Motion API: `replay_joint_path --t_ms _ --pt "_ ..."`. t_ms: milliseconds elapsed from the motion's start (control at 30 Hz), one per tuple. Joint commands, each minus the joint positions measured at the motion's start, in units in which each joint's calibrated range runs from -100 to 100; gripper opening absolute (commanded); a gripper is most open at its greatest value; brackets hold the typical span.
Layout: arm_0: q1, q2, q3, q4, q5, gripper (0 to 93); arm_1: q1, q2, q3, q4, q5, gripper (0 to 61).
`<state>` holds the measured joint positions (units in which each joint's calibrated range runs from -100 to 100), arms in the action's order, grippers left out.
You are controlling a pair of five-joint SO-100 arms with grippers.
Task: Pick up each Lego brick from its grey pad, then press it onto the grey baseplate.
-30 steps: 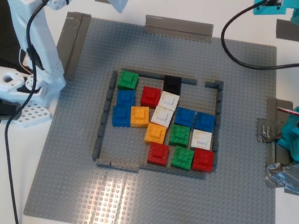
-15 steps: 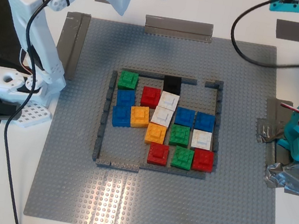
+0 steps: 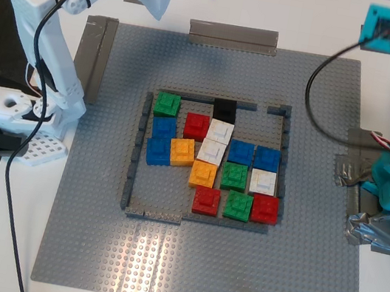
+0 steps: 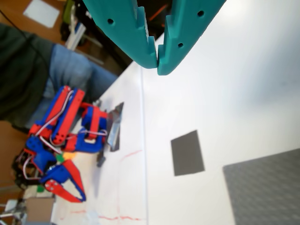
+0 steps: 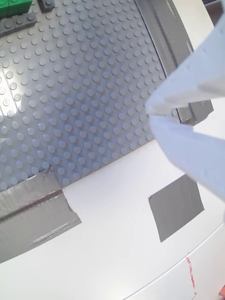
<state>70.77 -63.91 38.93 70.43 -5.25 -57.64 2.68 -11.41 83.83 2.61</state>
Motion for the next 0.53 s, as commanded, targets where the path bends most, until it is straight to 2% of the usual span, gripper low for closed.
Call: replay_joint_path --t_ms 0,133,267,367,500 --pt "5.72 11.97 -0.60 -13.07 0.64 3.4 -0.14 -1.65 -3.62 0.22 0.05 0.1" --pt "11.67 27.60 -6.20 -19.58 0.69 0.0 -0.14 -1.65 -3.62 0.22 0.05 0.1" --pt "13.70 38.33 -12.97 -17.14 0.39 0.0 -0.22 -1.65 -3.62 0.14 0.05 0.1" --pt "13.49 41.42 -17.75 -10.79 0.39 0.0 -0.36 -1.65 -3.62 0.06 0.05 0.1" --pt "12.03 42.62 -27.69 7.27 0.39 0.0 -0.43 -1.65 -3.89 -0.02 0.00 0.1"
